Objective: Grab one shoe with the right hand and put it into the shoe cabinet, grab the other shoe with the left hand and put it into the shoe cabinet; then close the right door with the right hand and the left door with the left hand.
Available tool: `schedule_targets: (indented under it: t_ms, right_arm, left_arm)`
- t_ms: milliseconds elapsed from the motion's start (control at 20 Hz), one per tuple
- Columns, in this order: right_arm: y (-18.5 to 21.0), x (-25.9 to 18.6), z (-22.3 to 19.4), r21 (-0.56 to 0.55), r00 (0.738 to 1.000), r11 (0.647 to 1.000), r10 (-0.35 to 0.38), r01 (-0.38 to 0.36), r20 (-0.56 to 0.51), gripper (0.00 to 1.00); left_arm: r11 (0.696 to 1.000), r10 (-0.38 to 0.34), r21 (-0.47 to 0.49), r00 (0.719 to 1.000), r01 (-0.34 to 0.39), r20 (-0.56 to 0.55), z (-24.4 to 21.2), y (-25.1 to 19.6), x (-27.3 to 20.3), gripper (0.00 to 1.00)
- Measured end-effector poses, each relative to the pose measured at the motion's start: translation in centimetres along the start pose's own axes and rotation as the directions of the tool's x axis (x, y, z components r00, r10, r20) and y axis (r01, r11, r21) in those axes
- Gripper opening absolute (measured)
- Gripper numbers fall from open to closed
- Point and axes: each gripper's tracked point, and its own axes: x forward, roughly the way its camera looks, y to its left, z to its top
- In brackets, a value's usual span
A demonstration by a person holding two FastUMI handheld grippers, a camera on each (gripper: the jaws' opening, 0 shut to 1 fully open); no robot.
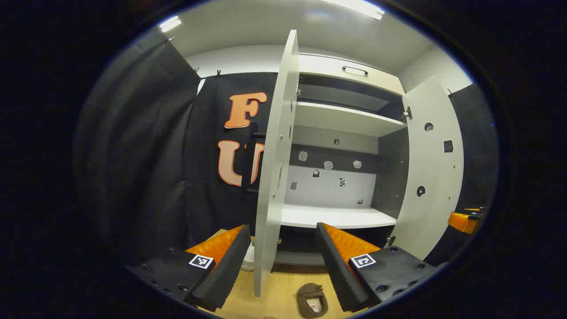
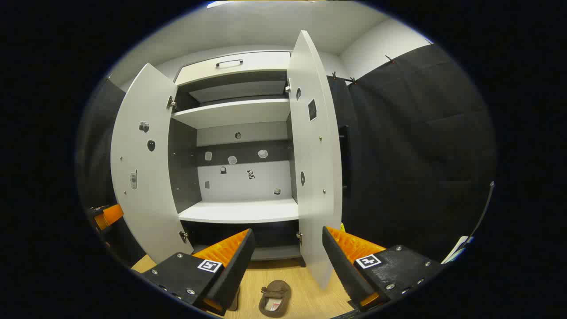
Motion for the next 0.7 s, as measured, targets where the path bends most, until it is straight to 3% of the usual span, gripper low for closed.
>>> schedule_targets:
  t_ms: [700]
  right_arm:
    - [0.1, 1.9, -0.9, -0.009, 0.999, 1.000, -0.017, 0.017, -0.029, 0.94]
  left_arm:
    - [0.997, -0.070, 0.041, 0.997, 0.069, 0.015, 0.4, -2.7, 2.0, 0.96]
